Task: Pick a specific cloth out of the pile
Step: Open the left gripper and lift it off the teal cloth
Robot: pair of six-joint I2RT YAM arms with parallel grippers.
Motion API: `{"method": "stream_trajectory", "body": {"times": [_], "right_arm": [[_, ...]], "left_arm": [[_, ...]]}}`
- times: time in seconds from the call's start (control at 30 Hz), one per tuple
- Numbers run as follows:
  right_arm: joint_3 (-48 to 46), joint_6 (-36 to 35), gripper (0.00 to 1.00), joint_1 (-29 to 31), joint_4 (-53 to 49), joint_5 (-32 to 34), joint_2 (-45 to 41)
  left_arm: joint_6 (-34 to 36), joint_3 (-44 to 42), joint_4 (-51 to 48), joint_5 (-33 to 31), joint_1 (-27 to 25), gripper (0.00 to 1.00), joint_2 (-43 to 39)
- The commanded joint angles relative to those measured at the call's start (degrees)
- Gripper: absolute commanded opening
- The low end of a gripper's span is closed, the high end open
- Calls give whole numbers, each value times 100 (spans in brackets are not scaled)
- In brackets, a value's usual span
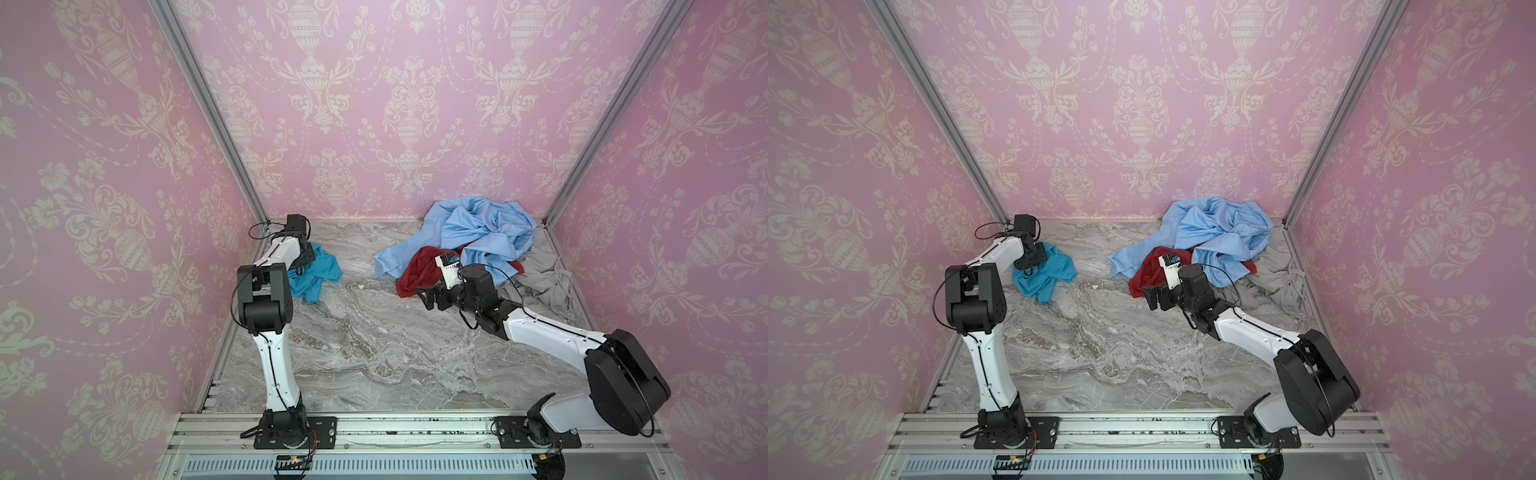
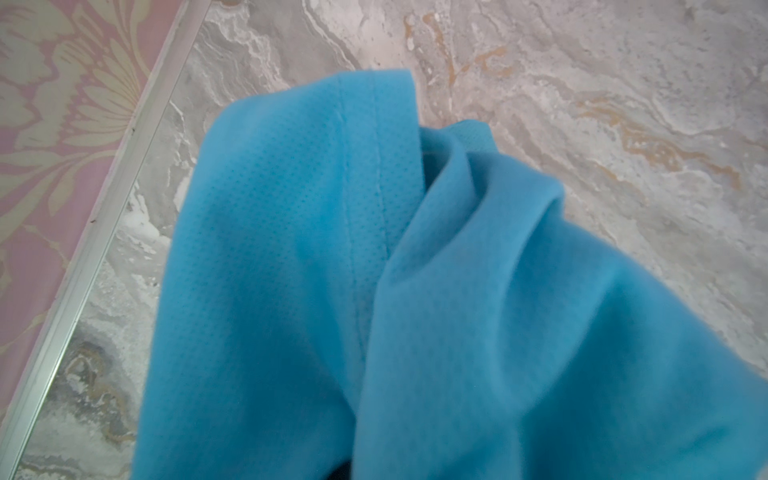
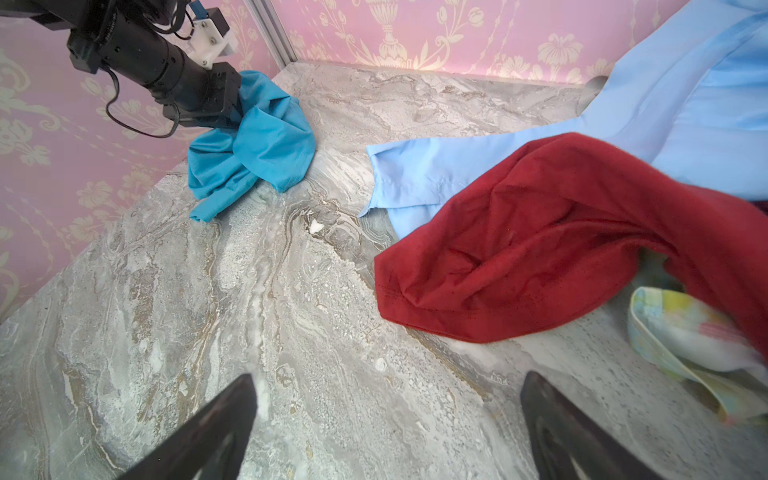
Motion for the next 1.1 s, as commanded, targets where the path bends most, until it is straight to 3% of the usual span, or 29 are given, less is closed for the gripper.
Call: {"method": "stream_trajectory", "body": {"times": [0.0, 0.73, 0.93, 1.07], "right_arm": [[318, -146, 100, -18, -63, -167, 221], [1721, -533, 100, 362, -342, -539, 1323], [1794, -463, 100, 391, -382, -516, 1258], [1752, -348, 100, 383, -410, -462, 1088]], "left_arm": [[199, 378, -320, 79, 102, 0, 258], [199, 3427, -1413, 368, 404, 1, 1959], [182, 3421, -1450, 383, 405, 21, 1715], [200, 3163, -1364, 404, 404, 51, 1274]]}}
